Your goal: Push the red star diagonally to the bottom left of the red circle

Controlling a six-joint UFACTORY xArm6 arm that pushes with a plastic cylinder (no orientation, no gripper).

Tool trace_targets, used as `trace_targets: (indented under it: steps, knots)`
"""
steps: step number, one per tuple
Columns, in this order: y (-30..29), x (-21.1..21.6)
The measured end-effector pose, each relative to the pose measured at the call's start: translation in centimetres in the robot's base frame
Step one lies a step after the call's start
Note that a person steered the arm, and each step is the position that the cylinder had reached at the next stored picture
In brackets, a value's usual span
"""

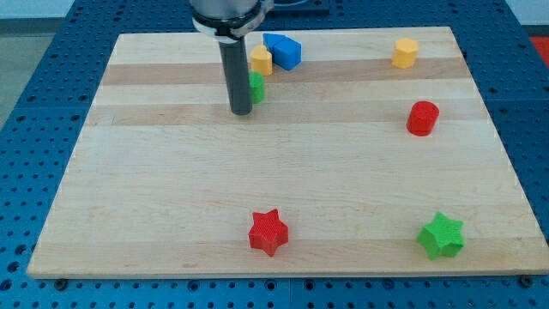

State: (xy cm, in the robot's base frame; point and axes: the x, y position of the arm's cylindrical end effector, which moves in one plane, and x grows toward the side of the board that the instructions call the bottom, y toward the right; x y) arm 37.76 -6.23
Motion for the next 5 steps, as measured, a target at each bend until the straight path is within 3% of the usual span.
trace_targets:
  steps: [3,4,5]
  knots:
    - [0.0,-5.8]
    - [-0.2,-4.8]
    - [-1.5,0.3]
